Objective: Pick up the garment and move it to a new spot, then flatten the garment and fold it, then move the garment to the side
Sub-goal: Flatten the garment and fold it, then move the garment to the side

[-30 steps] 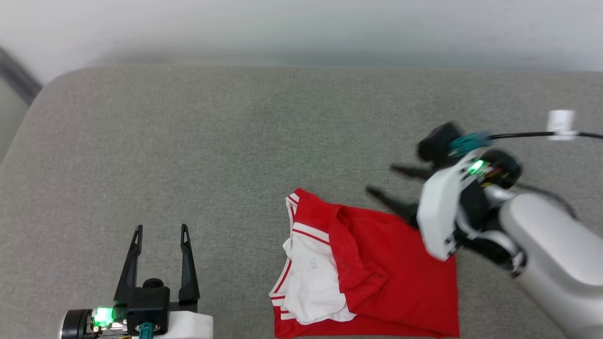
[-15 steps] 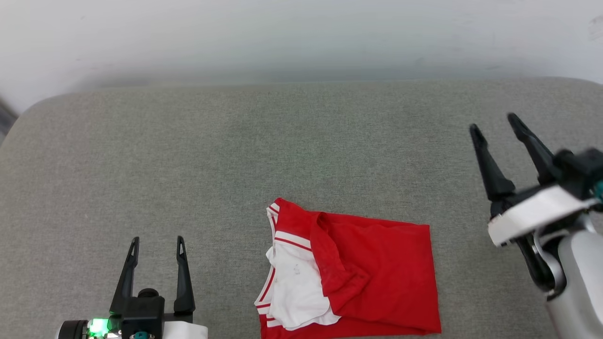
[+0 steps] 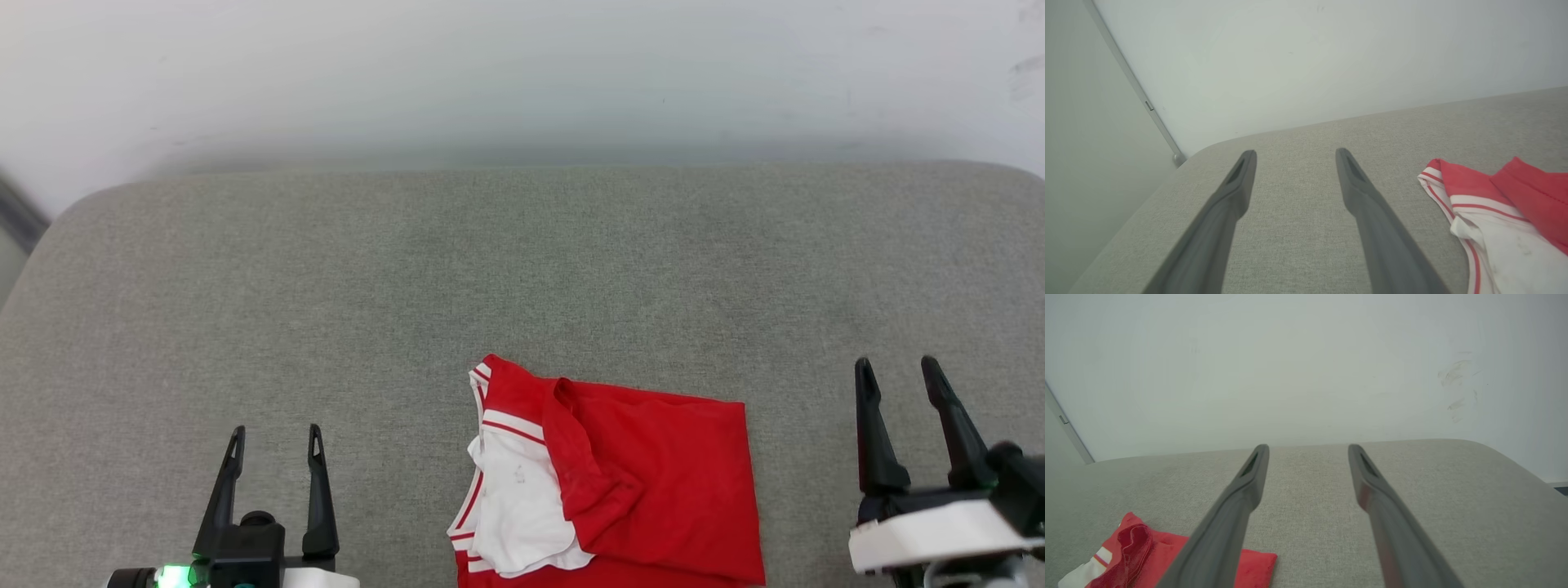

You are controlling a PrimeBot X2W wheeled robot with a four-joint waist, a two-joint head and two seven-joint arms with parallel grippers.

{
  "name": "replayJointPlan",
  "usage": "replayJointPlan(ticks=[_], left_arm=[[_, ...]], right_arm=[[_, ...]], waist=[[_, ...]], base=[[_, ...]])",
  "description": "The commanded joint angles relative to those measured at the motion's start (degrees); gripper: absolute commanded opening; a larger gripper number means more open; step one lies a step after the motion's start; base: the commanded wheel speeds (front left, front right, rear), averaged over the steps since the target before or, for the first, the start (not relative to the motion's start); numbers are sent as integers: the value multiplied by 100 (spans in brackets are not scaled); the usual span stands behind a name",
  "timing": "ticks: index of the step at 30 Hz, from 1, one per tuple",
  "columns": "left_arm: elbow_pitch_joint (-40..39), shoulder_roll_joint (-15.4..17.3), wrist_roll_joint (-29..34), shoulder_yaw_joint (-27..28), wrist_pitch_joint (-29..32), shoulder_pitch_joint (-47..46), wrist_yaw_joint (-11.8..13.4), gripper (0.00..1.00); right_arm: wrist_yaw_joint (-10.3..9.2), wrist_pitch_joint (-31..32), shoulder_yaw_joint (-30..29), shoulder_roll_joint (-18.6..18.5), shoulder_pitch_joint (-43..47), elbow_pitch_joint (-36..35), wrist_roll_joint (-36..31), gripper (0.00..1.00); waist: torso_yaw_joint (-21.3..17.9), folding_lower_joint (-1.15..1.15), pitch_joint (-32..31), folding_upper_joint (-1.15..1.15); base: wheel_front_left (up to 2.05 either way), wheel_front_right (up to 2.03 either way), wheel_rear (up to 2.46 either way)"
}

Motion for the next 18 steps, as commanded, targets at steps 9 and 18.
replayJointPlan(ticks=[9,18], left_arm=[[-6,-51,-73,133,-12,195,-141,100],[-26,-120,-16,202,-12,306,-265,100]], right_arm=[[-2,-23,-190,240,710,-491,-71,100],[-2,-22,-163,260,1007,-688,-74,100]], waist=[[23,0,-140,0],[68,0,-237,0]], base=[[0,0,0],[0,0,0]])
